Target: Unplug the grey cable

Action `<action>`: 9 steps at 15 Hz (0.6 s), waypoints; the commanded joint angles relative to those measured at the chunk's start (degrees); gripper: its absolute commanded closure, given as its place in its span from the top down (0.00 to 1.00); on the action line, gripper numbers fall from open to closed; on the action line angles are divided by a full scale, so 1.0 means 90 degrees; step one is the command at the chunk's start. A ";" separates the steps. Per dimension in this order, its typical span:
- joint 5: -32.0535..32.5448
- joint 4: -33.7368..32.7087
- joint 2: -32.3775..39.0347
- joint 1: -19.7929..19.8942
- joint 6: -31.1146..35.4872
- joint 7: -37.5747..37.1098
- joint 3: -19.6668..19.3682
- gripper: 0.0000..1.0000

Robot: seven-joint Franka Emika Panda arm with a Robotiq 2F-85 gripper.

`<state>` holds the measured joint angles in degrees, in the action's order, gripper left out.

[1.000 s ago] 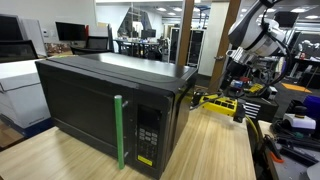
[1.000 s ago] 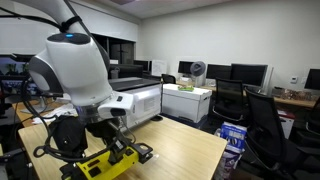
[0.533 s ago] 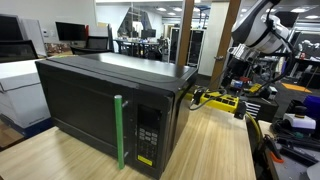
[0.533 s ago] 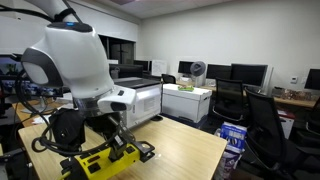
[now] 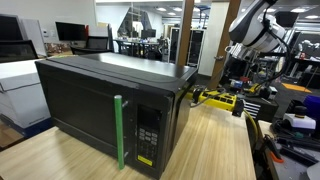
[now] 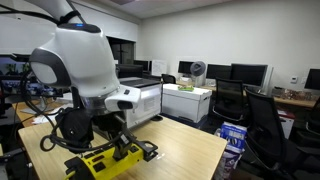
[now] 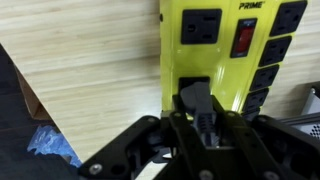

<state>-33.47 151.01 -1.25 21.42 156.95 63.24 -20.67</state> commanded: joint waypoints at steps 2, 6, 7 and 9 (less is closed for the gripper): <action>0.1291 0.0154 -0.1356 0.0049 -0.0473 -0.1036 -0.0114 0.08; 0.2198 -0.0165 -0.1505 -0.0030 -0.1281 -0.1890 -0.0262 0.08; 0.2212 -0.0225 -0.1409 -0.0090 -0.1418 -0.1935 -0.0315 0.08; 0.1902 -0.0310 -0.0914 -0.0277 -0.1465 -0.1715 -0.0471 0.08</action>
<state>-15.31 150.17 -12.53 21.16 146.15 48.37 -23.02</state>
